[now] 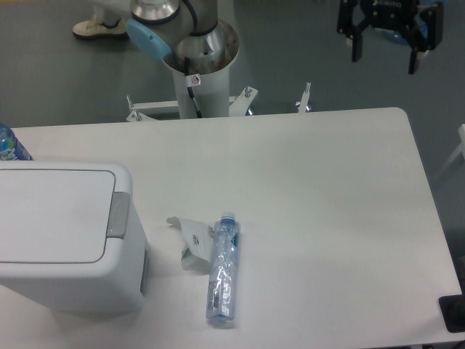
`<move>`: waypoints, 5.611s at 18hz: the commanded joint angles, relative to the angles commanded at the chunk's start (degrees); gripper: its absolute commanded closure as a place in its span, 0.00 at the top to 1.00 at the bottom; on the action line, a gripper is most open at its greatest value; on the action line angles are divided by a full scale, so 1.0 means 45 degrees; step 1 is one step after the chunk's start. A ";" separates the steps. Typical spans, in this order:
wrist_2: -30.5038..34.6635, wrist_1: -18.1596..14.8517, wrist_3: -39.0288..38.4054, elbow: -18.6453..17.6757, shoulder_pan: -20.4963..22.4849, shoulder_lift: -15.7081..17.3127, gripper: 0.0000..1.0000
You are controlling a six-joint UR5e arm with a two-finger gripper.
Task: Open the trash can
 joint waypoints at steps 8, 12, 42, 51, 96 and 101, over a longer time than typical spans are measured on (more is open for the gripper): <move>-0.0176 0.0117 -0.2358 0.0234 -0.0370 -0.0175 1.00; -0.0195 0.0604 -0.3784 0.0195 -0.0858 -0.0312 1.00; -0.0215 0.4099 -1.6440 0.0098 -0.6346 -0.2421 1.00; -0.0234 0.4414 -1.7871 0.0078 -0.7519 -0.2793 1.00; -0.0195 0.4414 -1.9355 -0.0469 -0.8633 -0.2969 1.00; -0.0195 0.4434 -1.9336 -0.0508 -0.8633 -0.2969 1.00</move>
